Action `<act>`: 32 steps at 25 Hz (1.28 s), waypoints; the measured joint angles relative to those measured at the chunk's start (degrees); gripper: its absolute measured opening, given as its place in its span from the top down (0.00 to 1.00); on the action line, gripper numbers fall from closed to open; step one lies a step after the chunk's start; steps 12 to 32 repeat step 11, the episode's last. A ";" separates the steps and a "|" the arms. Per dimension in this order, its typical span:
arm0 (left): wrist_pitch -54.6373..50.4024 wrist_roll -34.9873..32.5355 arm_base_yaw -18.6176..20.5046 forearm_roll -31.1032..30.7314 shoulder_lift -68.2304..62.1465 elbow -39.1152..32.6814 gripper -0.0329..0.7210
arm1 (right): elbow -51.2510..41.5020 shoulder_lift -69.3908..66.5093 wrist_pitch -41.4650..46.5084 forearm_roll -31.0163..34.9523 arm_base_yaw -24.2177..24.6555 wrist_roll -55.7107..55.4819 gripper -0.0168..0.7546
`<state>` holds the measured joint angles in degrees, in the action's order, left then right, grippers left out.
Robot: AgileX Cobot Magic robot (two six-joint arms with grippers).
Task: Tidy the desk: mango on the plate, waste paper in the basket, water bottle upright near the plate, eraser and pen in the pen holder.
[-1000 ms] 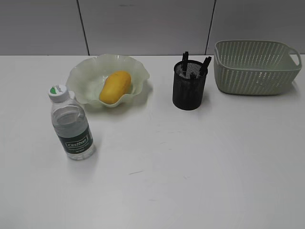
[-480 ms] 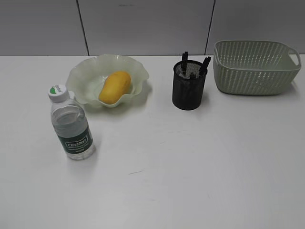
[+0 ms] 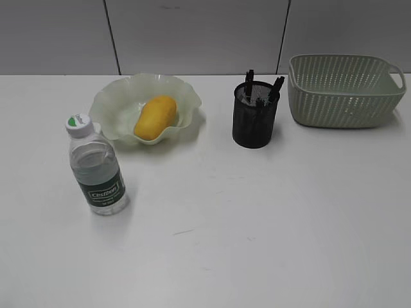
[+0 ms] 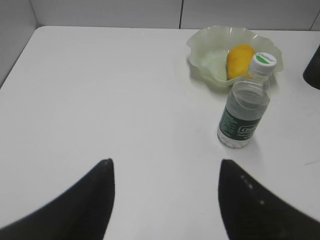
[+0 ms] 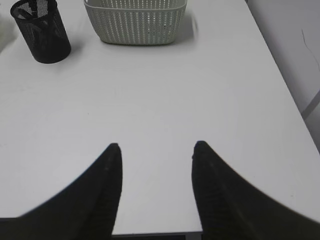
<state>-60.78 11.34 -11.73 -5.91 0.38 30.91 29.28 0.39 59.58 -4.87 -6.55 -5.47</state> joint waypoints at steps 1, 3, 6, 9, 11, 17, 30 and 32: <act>-0.06 0.00 0.06 0.00 0.00 0.00 0.31 | 0.00 0.00 0.00 0.00 -0.01 0.00 0.50; -0.06 0.00 0.36 0.00 0.00 0.00 0.31 | 0.00 0.00 0.00 0.00 -0.01 0.00 0.50; -0.06 0.00 0.50 0.00 0.00 0.00 0.31 | 0.00 0.00 0.00 0.00 -0.01 0.00 0.50; -0.06 0.00 0.50 0.00 0.00 0.00 0.31 | 0.00 0.00 0.00 0.00 -0.01 0.00 0.50; -0.06 0.00 0.50 0.00 0.00 0.00 0.31 | 0.00 0.00 0.00 0.00 0.01 0.00 0.50; -0.06 0.00 0.50 0.00 0.00 0.00 0.31 | 0.00 0.00 0.00 0.00 0.01 0.00 0.50; -0.06 0.00 0.50 0.00 0.00 0.00 0.31 | 0.00 0.00 0.00 0.00 0.01 0.00 0.50; -0.06 0.00 0.50 0.00 0.00 0.00 0.31 | 0.00 0.00 0.00 0.00 0.01 0.00 0.50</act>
